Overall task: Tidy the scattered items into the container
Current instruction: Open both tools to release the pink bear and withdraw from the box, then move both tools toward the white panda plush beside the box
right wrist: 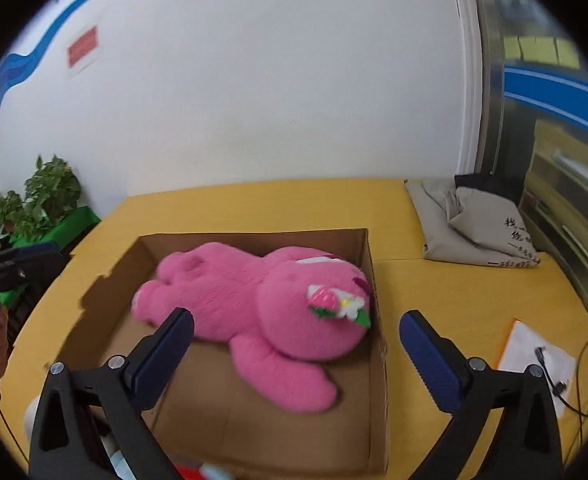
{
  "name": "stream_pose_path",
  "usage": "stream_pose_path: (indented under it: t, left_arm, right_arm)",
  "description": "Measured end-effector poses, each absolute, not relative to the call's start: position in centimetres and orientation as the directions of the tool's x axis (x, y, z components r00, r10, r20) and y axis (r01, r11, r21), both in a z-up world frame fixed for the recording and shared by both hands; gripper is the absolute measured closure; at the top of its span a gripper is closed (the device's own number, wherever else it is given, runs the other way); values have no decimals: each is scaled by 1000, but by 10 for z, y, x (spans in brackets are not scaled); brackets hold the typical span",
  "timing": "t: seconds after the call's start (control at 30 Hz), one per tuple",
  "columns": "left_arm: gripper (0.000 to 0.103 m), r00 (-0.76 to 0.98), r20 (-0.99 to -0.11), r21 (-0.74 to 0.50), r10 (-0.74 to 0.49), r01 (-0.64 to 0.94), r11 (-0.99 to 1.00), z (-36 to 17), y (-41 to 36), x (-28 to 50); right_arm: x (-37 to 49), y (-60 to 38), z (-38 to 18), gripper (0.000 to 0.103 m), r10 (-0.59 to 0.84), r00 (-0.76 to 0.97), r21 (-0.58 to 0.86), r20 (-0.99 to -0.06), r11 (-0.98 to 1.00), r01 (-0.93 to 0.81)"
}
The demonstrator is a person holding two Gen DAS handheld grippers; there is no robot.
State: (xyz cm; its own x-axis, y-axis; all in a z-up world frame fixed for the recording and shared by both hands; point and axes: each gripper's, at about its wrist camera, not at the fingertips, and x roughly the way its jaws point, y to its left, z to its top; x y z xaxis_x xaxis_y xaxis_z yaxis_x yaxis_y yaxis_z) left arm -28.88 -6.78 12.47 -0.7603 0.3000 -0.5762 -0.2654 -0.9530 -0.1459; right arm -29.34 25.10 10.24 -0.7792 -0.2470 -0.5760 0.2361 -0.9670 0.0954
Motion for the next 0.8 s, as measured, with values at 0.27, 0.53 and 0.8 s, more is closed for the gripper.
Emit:
stream_pose_path:
  t: [0.27, 0.53, 0.8]
  left_arm:
    - [0, -788, -575, -121, 222, -187, -975, 116, -66, -160]
    - [0, -782, -583, -127, 222, -182, -975, 100, -55, -105]
    - [0, -769, -594, -138, 237, -194, -971, 88, -43, -98]
  right_arm:
    - [-168, 233, 119, 0, -203, -816, 38, -540, -975, 217]
    - [-106, 219, 111, 0, -212, -800, 32, -561, -971, 235]
    - [-96, 220, 100, 0, -206, -789, 25, -579, -972, 235]
